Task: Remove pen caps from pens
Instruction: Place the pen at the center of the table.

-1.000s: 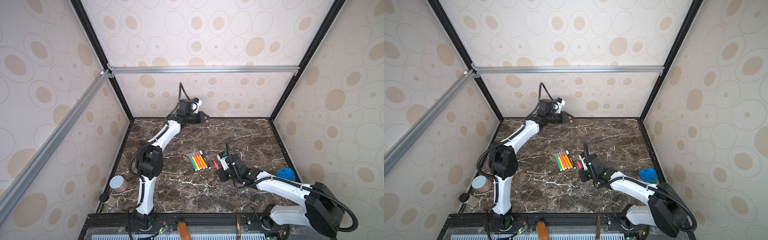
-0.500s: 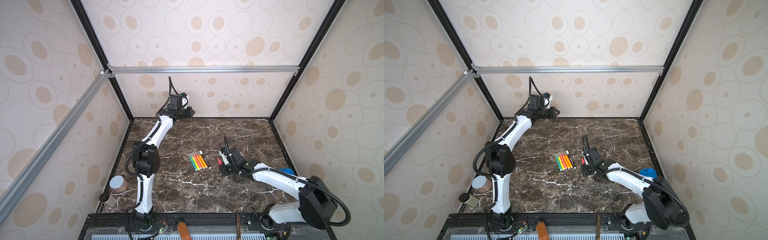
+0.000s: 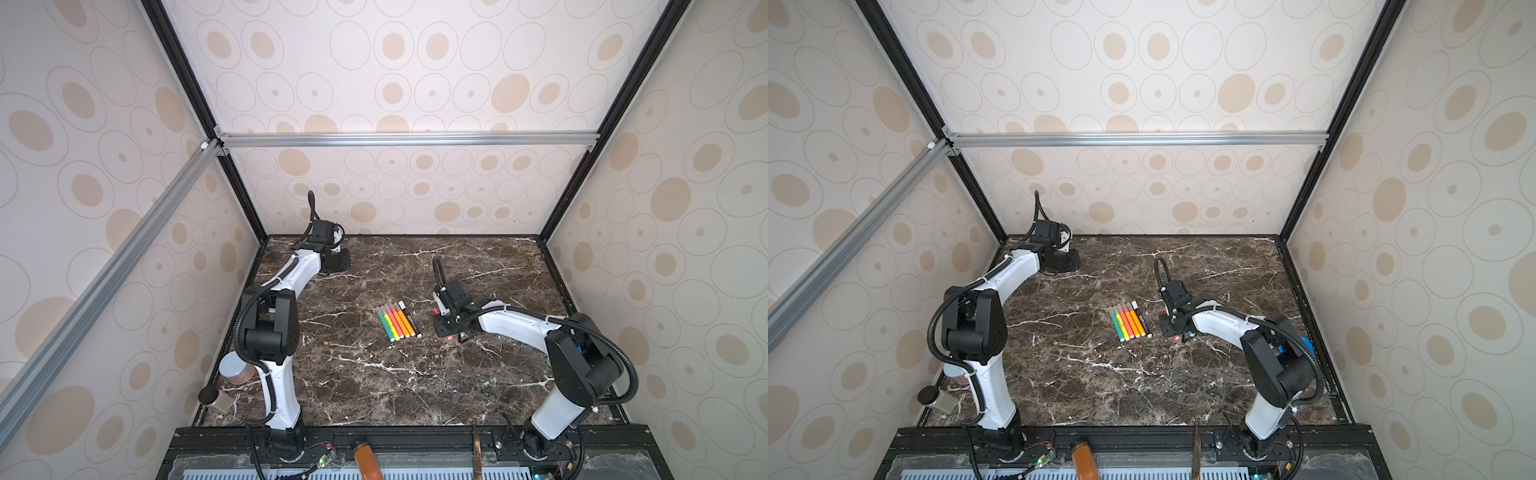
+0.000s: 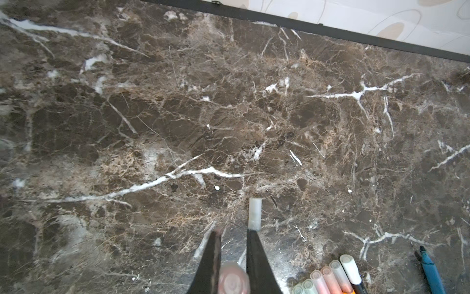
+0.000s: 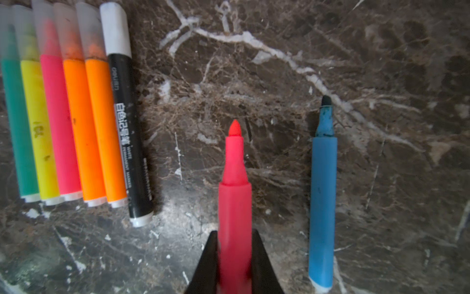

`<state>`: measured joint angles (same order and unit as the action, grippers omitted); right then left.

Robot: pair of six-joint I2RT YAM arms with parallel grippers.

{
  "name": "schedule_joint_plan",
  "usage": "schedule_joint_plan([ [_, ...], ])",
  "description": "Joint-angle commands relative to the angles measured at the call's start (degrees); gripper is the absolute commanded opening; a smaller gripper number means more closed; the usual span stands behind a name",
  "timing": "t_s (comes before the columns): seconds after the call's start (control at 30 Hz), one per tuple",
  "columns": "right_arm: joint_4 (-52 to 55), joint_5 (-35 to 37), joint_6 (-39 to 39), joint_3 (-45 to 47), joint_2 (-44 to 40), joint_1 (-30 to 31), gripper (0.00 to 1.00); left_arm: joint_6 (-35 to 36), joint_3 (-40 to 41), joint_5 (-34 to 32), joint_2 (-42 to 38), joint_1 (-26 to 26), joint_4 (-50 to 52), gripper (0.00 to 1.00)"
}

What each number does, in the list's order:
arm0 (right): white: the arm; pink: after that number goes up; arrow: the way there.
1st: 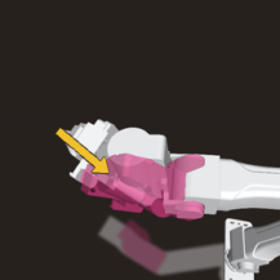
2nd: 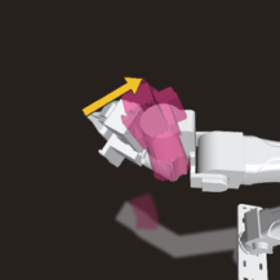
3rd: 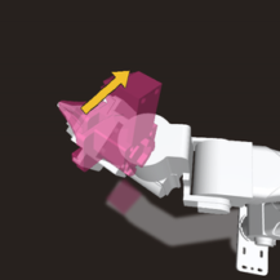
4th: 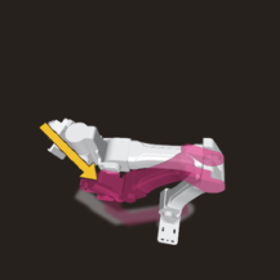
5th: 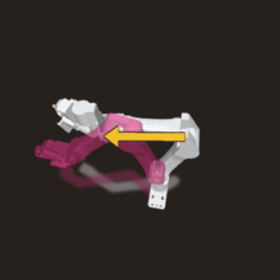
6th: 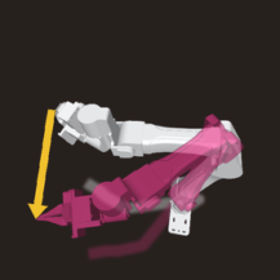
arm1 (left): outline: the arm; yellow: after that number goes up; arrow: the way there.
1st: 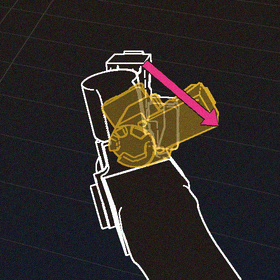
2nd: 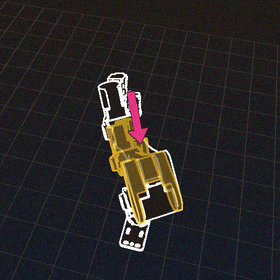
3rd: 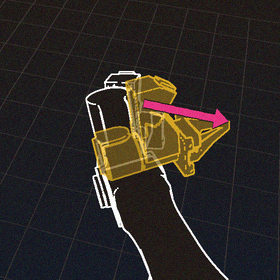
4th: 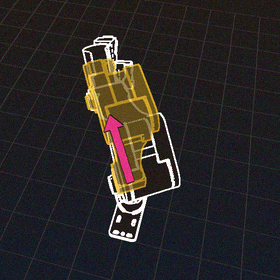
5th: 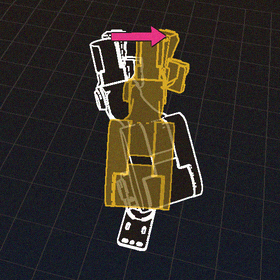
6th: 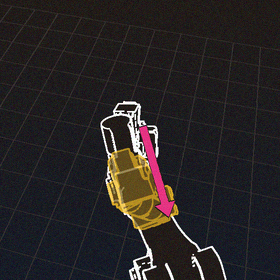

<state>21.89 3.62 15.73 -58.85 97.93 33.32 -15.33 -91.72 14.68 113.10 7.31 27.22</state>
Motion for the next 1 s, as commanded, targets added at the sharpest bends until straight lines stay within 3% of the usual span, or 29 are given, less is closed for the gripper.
schedule_joint_plan([
  [0.0,3.0,2.4,-1.9,-1.4,1.8,-0.4,0.06,2.4,2.4,0.3,-2.1,-0.9,-1.5,0.00],
  [0.63,6.9,7.9,-3.6,-4.2,5.5,-0.7,0.30,2.9,6.5,5.7,2.6,-1.7,-4.0,0.00],
  [0.97,7.7,11.4,-4.6,-4.8,4.5,-0.8,0.27,2.4,9.0,8.1,4.2,-1.6,-6.9,0.00],
])
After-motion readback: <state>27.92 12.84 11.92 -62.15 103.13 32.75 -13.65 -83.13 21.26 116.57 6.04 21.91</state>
